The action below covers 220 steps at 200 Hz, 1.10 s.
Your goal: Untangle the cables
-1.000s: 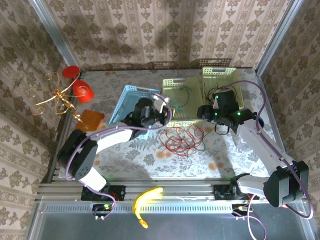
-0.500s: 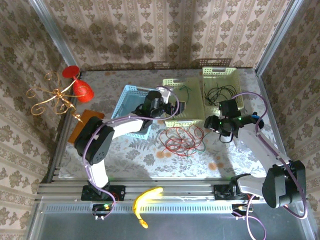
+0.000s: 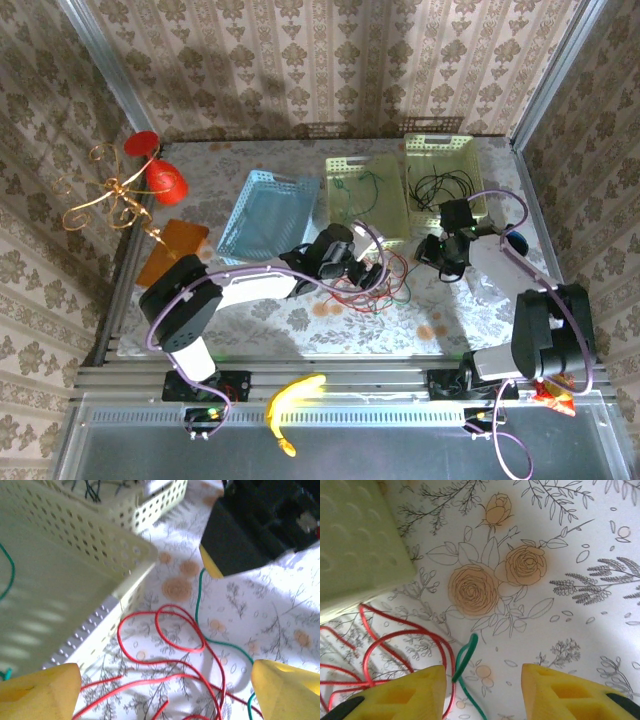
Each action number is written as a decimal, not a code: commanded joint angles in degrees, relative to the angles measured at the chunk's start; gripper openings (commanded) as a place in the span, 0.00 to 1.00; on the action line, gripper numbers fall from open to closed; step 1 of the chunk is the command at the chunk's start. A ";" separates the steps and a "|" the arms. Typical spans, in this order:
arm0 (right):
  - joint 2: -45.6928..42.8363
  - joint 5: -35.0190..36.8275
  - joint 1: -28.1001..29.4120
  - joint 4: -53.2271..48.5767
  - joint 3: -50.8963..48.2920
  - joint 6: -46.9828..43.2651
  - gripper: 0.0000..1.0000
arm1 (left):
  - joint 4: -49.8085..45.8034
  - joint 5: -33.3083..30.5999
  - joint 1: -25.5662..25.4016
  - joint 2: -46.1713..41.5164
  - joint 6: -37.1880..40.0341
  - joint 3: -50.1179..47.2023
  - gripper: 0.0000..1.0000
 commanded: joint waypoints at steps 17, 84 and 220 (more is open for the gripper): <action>5.47 -1.46 -0.11 3.51 2.90 -0.26 0.34 | -2.03 -2.74 -1.02 3.89 1.01 -0.49 0.90; 0.64 2.99 -0.04 3.18 0.74 -0.67 0.00 | -2.74 -4.88 -1.40 8.45 2.13 1.65 0.91; -24.61 8.46 -0.14 2.91 2.61 -1.16 0.00 | -2.58 -4.11 -1.26 9.34 3.94 -3.16 0.93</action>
